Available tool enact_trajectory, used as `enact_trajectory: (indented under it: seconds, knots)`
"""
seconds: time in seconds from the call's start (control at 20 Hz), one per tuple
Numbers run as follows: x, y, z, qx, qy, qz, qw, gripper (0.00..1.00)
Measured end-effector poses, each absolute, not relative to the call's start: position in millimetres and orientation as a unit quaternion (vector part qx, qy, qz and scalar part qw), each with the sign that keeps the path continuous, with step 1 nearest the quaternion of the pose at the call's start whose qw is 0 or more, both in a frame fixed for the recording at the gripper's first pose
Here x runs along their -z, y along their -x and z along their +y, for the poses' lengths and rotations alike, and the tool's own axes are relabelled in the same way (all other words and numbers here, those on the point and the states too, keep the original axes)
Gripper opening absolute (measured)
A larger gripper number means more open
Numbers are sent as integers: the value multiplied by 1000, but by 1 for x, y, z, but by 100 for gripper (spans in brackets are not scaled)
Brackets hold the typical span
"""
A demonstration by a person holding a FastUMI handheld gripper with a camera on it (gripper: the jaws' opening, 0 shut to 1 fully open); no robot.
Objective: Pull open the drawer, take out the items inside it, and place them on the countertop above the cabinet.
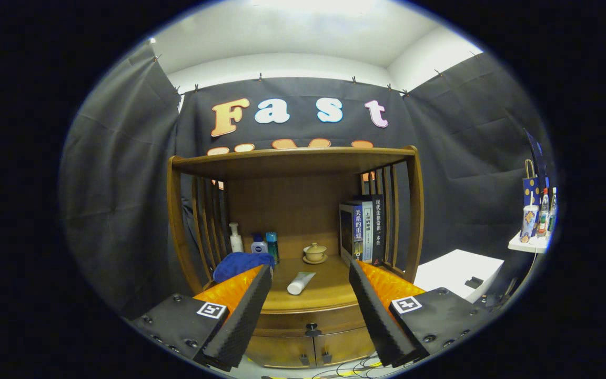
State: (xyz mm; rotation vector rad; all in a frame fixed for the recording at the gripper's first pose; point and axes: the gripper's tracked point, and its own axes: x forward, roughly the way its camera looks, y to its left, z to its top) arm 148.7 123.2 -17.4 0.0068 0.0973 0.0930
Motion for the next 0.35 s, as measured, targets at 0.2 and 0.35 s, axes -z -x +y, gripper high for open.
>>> enact_trajectory:
  seconds: [0.2, 0.35]
  knots:
    - [21, -155, 125, -46, -6, 55, 997, 98]
    - [20, -155, 125, -46, -3, 56, 997, 98]
